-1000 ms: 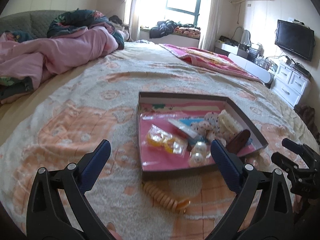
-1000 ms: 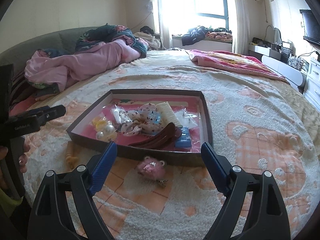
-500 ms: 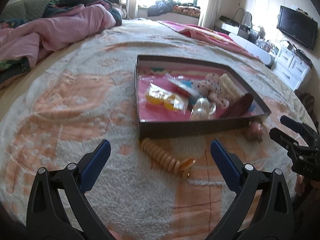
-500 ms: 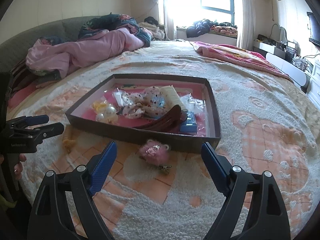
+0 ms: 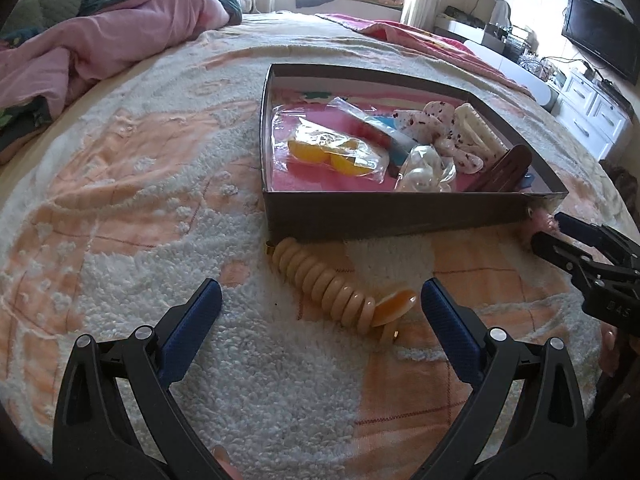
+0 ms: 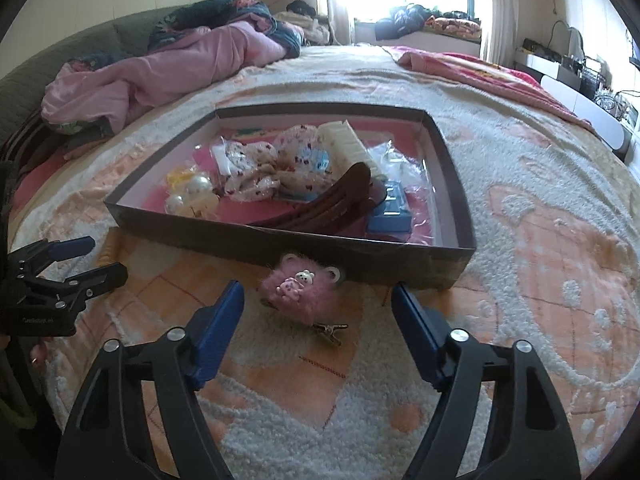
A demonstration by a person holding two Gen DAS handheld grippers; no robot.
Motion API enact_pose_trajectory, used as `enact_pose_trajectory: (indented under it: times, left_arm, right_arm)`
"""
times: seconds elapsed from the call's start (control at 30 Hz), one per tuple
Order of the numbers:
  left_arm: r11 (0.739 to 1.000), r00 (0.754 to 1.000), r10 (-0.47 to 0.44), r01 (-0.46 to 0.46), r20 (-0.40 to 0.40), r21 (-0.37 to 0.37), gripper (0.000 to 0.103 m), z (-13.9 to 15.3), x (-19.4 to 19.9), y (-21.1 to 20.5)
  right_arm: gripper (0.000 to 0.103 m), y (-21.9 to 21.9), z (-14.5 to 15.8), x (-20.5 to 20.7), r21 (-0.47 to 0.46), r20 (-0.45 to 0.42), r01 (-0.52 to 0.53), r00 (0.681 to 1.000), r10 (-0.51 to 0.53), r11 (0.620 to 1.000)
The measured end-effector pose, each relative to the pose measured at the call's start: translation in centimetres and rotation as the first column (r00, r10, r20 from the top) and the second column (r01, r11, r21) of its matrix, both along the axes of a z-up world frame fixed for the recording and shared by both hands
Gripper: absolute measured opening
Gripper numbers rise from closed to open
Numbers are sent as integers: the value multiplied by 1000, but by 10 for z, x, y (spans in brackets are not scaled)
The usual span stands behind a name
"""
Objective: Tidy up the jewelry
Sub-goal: 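Grasp the pink fluffy keychain with the right tool while the left grasps the orange spiral tie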
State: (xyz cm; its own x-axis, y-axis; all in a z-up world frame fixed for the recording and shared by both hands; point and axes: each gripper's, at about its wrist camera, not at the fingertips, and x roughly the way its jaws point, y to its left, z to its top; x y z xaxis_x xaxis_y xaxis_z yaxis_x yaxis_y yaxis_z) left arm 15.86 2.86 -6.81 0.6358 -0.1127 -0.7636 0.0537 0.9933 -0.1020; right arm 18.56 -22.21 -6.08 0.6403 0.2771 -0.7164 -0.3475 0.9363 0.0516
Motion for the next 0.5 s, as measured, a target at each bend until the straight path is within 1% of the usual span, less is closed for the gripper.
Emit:
enact_pose_trajectory:
  times: [0.03,0.07,0.13,0.17,0.2,0.23,0.27,0.33,0.4,0.5]
  left_arm:
    - [1000,1000,-2,2,0,5,91,0,1,-2]
    - [1000,1000,-2,2,0,10,89,0,1,-2]
    - [1000,1000,2,-2,-4,25,79,-2,2,-4]
    - [999,1000,6,-6,-9,32,77,-4,2,-4]
    - [999,1000,7,-7,-15,31,75,-4,3,-4]
    - [1000,1000,6,-6,-15,29,70,-4,2,-4]
    - [1000,1000,4,-4,-14,28,67,-3,1,-4]
    - [999,1000,1,-1,-10,34,53,-1,0,-4]
    - [999,1000,5,-5,-12,43,43,0,-1,-3]
    - [999,1000,1,0,-22,36,39,3,-3,0]
  right_arm:
    - [61,0,-2,2,0,-11,-2,1000,2,1000]
    - [58,1,-3,4,3,-20,-5,1000,5,1000]
    - [46,2,-7,7,6,-43,-18,999,18,1000]
    - [42,3,-8,7,11,-46,-26,999,27,1000]
    - [42,4,-7,6,14,-45,-31,999,31,999]
    - [42,4,-7,5,13,-40,-35,999,36,999]
    - [42,5,-6,3,13,-35,-43,998,43,999]
    - [42,7,-4,0,17,-24,-54,998,55,998]
    - [42,8,-3,-3,28,-24,-62,998,63,998]
    - [42,8,-1,-7,49,-29,-72,997,74,996]
